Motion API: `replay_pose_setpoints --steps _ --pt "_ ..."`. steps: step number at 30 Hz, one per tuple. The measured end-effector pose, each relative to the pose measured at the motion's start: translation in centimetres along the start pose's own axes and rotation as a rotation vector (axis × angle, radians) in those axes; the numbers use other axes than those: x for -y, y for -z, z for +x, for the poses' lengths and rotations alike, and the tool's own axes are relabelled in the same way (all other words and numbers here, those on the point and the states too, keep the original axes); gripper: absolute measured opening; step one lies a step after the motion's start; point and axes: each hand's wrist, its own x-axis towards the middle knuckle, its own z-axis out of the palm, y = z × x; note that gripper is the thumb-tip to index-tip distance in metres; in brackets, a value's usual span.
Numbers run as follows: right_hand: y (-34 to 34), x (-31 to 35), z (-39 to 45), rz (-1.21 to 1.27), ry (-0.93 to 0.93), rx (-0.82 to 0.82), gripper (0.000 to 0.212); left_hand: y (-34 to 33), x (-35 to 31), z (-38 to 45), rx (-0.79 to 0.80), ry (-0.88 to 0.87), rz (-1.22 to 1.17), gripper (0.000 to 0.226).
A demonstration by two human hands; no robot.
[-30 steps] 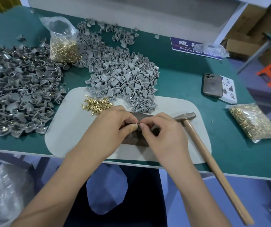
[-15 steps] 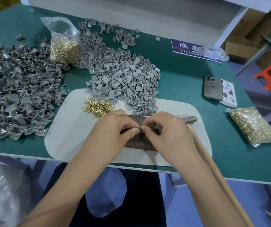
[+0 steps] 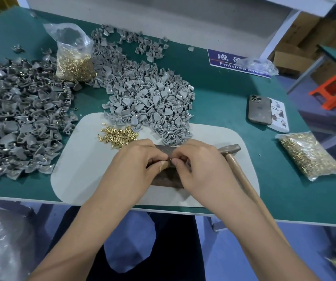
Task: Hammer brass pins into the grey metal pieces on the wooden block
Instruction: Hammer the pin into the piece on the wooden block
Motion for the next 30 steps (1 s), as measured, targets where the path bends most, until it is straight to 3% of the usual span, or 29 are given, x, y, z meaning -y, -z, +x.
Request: replay_pose_setpoints --steps 9,11,13,15,17,20,22,25,27,30 --pt "-1.2 -1.6 -0.8 0.231 0.015 -0.128 0.008 0.1 -0.4 -0.2 -0.008 -0.006 -0.001 0.008" --pt "-1.0 -3.1 -1.8 0.318 -0.105 -0.276 0.008 0.0 -0.7 -0.3 -0.020 -0.012 0.009 0.006" --pt "-0.6 -5.5 -2.9 0.105 -0.364 -0.365 0.019 -0.1 -0.8 -0.2 -0.032 -0.009 0.032 0.004" --pt "-0.6 -7.6 -4.4 -0.216 -0.625 -0.225 0.036 -0.1 -0.9 -0.1 -0.033 -0.002 0.050 0.003" --pt "-0.8 -8.7 -5.3 -0.252 -0.713 -0.098 0.039 -0.1 -0.9 0.0 -0.027 -0.004 0.052 0.003" --pt "-0.4 -9.2 -5.4 -0.210 -0.676 -0.063 0.032 -0.2 -0.8 0.0 -0.032 0.000 0.058 0.003" --pt "0.5 -9.2 -5.8 -0.180 -0.615 -0.138 0.030 -0.2 -0.7 0.0 -0.029 -0.004 0.058 0.003" --pt "2.3 -8.2 -6.5 0.251 -0.413 -0.284 0.030 -0.3 -0.6 0.0 -0.030 -0.015 0.063 0.003" --pt "3.0 -6.7 -6.4 0.566 -0.332 -0.244 0.028 -0.2 -0.7 0.2 -0.028 -0.019 0.067 0.002" --pt "2.3 -4.9 -6.2 0.444 -0.175 -0.068 0.012 -0.1 -0.7 0.4 -0.030 -0.034 0.068 0.005"
